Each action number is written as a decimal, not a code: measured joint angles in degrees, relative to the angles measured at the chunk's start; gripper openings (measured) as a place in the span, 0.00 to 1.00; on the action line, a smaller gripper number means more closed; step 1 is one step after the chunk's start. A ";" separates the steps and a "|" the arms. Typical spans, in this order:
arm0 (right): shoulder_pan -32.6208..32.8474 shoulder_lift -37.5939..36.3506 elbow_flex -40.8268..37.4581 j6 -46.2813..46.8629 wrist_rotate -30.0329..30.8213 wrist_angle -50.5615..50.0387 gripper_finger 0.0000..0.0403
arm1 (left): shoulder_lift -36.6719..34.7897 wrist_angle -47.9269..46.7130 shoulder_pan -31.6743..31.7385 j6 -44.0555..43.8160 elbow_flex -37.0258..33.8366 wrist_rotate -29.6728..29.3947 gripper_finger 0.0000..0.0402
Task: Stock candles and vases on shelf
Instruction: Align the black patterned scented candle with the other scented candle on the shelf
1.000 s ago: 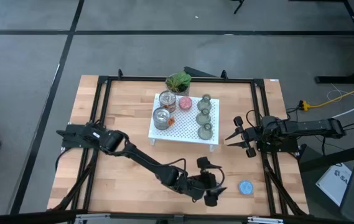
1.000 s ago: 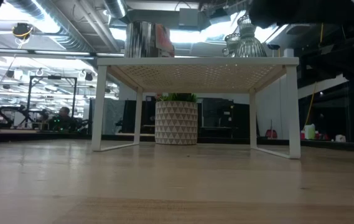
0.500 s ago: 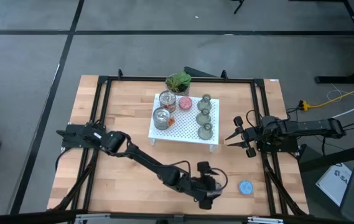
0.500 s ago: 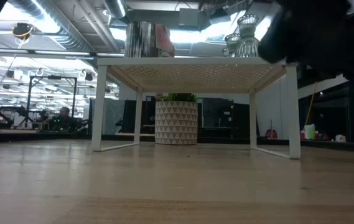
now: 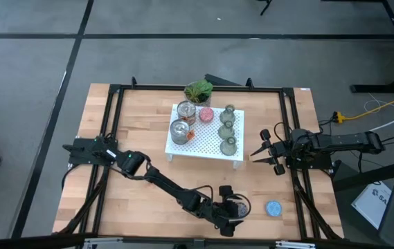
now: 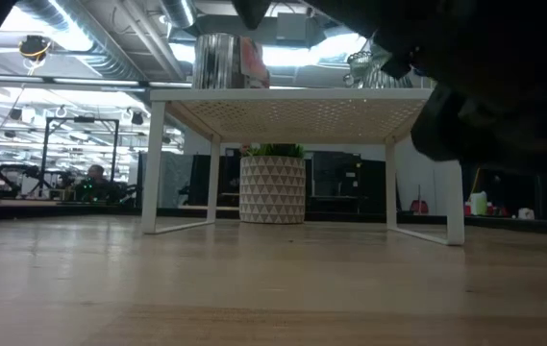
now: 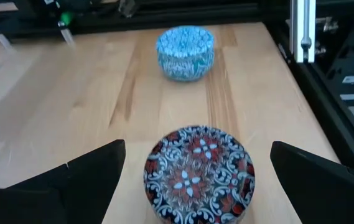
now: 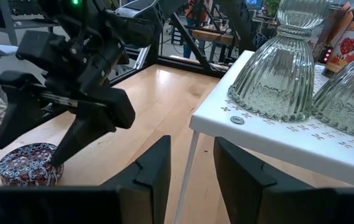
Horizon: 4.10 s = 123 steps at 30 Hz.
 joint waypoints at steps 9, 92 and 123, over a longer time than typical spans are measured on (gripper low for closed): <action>0.01 0.00 0.02 -0.02 0.02 0.02 0.31 | 0.10 -2.23 2.13 -8.60 0.00 3.62 1.00; 0.02 0.00 0.00 -0.02 0.02 0.02 0.31 | -19.15 -48.68 -0.42 -31.47 0.05 -37.29 0.73; 0.02 0.00 0.00 -0.02 0.02 0.02 0.31 | -20.58 -71.76 9.15 -52.51 0.04 -33.83 0.73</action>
